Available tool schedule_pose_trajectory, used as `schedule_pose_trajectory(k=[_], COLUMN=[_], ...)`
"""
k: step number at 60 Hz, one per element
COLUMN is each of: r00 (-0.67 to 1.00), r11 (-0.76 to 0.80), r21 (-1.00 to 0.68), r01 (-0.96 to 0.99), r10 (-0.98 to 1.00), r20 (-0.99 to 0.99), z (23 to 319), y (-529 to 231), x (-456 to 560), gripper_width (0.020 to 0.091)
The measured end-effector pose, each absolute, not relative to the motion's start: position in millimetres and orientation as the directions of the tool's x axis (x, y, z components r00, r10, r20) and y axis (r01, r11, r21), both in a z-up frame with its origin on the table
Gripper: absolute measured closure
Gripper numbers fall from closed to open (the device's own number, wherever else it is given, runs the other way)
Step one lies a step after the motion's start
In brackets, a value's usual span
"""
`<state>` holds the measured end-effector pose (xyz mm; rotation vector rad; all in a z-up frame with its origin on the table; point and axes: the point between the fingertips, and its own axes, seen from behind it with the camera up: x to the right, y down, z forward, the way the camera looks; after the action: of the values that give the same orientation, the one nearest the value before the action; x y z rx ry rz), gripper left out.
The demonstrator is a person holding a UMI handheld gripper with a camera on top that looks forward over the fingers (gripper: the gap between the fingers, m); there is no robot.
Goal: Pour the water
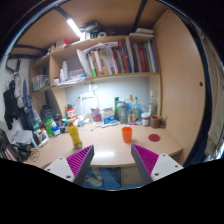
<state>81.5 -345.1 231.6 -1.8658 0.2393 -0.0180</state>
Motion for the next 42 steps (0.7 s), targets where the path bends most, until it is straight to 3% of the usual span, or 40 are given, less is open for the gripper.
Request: schedule_pose_trajectory(k=[9,21,42], r00=[0.989,0.996,0.996], r11=[-0.281,-0.243,-0.304], r21=[-0.953,-0.966,-0.952], r01=[-0.112,-0.087,-0.029], r10=[-0.120,-0.023,0.074], r20=[-0.081,-0.084,-0.054], z=[199.6,165.0,74.9], y=[-301.0,-185.9,-5.8], x=[30.3,-43.8,-126.3], gripper_width=[0.0270,0.0271,0.0266])
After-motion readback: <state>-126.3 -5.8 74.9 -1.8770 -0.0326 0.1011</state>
